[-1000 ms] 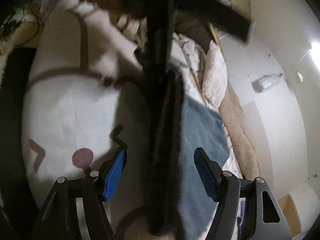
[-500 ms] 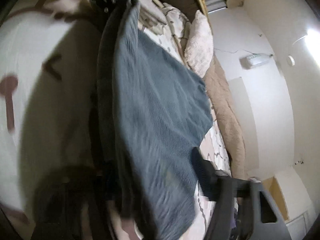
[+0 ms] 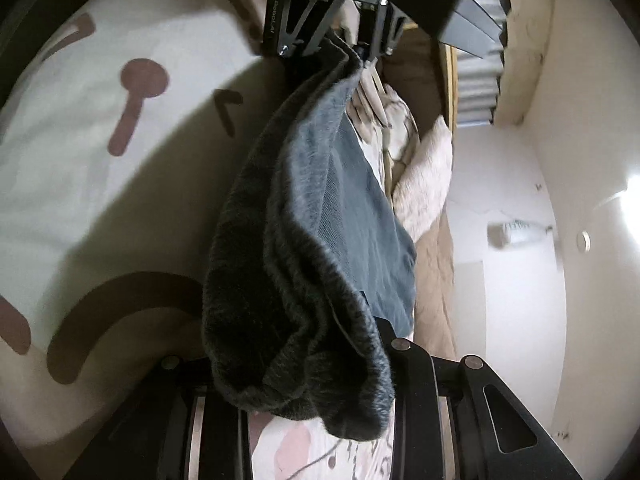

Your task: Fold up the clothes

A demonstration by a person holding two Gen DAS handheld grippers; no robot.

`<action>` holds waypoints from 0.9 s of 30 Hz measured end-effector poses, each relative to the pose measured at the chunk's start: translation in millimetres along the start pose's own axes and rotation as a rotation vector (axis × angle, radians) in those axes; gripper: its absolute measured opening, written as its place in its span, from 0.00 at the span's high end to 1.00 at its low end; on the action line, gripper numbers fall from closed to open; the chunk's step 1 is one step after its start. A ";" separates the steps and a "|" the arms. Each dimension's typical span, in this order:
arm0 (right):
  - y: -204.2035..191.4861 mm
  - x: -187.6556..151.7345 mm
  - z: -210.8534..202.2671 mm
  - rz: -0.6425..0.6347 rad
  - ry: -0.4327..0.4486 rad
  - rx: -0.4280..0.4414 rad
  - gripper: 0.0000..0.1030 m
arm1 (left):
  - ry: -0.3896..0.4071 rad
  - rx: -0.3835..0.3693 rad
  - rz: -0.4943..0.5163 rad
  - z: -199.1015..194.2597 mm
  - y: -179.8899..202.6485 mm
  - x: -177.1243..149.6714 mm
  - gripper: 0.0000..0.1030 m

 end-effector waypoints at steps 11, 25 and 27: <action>0.8 -5.5 -3.5 -0.007 0.130 -0.006 0.72 | 0.047 0.099 0.334 -4.3 13.4 -22.6 0.62; -3.3 -0.1 -6.7 -0.151 0.237 0.144 0.85 | 0.014 0.036 0.401 5.6 9.0 -25.4 0.90; 8.5 -0.7 -8.0 -0.101 0.226 0.162 0.90 | 0.011 0.036 0.360 1.7 1.9 -17.5 0.90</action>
Point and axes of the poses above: each gripper's, at about its wrist camera, not at the fingertips, and z roughly the way its jaws point, y to its right, x to its top, the point moved 2 cm from there along z, roughly the way its jaws point, and after that the axes turned 12 degrees about y, right-handed, at the moved point
